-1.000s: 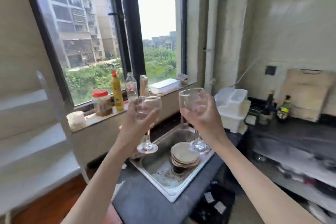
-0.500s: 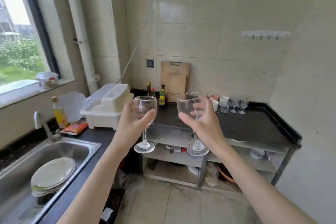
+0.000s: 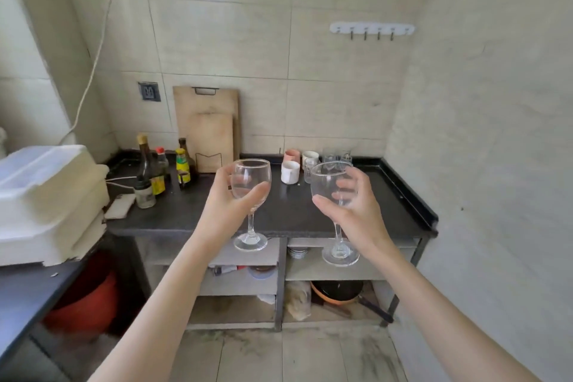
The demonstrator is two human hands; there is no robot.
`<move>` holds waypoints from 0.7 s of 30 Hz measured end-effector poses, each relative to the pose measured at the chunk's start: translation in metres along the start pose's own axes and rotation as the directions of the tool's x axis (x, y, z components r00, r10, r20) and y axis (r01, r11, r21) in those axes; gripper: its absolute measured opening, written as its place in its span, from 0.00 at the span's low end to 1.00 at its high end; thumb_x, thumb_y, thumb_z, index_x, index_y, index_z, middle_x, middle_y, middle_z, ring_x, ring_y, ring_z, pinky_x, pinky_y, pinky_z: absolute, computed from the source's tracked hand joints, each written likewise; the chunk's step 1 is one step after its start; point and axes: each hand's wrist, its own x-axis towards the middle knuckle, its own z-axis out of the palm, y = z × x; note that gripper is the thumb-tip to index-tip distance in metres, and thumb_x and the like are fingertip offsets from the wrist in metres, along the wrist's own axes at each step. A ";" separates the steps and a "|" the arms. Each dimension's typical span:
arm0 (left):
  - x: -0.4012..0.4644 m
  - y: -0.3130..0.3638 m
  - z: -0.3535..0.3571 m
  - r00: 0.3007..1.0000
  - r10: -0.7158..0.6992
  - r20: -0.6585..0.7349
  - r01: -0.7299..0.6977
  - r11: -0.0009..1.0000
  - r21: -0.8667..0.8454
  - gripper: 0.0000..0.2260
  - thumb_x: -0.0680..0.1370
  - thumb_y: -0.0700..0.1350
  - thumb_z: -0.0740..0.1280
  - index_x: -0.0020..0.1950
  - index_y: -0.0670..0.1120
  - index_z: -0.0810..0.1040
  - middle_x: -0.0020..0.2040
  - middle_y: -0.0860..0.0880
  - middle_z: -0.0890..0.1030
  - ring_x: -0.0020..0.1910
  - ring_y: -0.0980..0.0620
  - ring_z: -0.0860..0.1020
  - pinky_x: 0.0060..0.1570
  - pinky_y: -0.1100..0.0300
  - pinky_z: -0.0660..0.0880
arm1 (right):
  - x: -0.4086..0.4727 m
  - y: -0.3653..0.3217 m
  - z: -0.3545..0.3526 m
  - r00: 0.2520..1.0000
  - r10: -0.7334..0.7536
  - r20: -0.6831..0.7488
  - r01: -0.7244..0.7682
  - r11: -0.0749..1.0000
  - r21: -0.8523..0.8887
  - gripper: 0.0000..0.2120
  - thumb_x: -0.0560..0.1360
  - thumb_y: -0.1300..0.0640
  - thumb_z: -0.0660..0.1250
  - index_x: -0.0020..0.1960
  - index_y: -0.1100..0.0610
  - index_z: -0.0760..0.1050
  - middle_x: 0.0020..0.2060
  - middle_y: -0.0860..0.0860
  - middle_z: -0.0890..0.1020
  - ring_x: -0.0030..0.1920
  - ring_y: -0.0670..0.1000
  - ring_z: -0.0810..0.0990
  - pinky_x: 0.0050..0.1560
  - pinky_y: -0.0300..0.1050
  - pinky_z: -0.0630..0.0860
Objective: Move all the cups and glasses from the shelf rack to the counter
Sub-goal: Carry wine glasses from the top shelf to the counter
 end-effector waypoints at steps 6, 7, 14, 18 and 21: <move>0.123 -0.045 0.049 0.998 -0.037 0.051 0.034 0.998 0.047 0.26 0.70 0.50 0.72 0.64 0.47 0.66 0.53 0.53 0.77 0.39 0.67 0.79 0.44 0.60 0.75 | 0.116 0.059 -0.004 0.998 0.058 -0.019 -0.059 0.998 -0.036 0.35 0.66 0.52 0.75 0.67 0.49 0.61 0.57 0.46 0.74 0.55 0.45 0.75 0.54 0.43 0.74; 0.142 -0.052 0.056 0.997 -0.043 0.066 0.038 0.997 0.067 0.25 0.70 0.49 0.72 0.63 0.47 0.66 0.52 0.55 0.77 0.38 0.66 0.79 0.44 0.59 0.75 | 0.134 0.068 -0.005 0.997 0.069 -0.022 -0.069 0.997 -0.042 0.35 0.66 0.53 0.75 0.67 0.50 0.60 0.58 0.47 0.74 0.56 0.45 0.75 0.53 0.41 0.73; 0.241 -0.101 0.107 0.983 -0.123 0.134 0.093 0.974 0.208 0.25 0.70 0.49 0.72 0.61 0.50 0.63 0.50 0.58 0.75 0.48 0.60 0.78 0.44 0.63 0.72 | 0.239 0.134 -0.008 0.987 0.160 -0.024 -0.161 0.985 -0.064 0.36 0.64 0.52 0.75 0.66 0.51 0.60 0.52 0.40 0.74 0.53 0.37 0.73 0.43 0.29 0.68; 0.287 -0.142 0.134 0.968 -0.215 0.127 0.177 0.951 0.254 0.25 0.70 0.48 0.72 0.61 0.50 0.63 0.49 0.57 0.76 0.46 0.64 0.75 0.39 0.68 0.68 | 0.293 0.185 -0.003 0.976 0.219 0.013 -0.216 0.971 -0.100 0.36 0.63 0.52 0.76 0.65 0.52 0.61 0.53 0.44 0.74 0.56 0.44 0.73 0.48 0.33 0.66; 0.326 -0.176 0.159 0.955 -0.270 0.120 0.227 0.930 0.289 0.26 0.70 0.48 0.72 0.62 0.48 0.63 0.49 0.56 0.75 0.46 0.62 0.75 0.40 0.66 0.70 | 0.336 0.229 0.000 0.967 0.254 0.036 -0.248 0.961 -0.123 0.36 0.62 0.53 0.76 0.65 0.53 0.62 0.56 0.48 0.73 0.57 0.45 0.71 0.52 0.38 0.65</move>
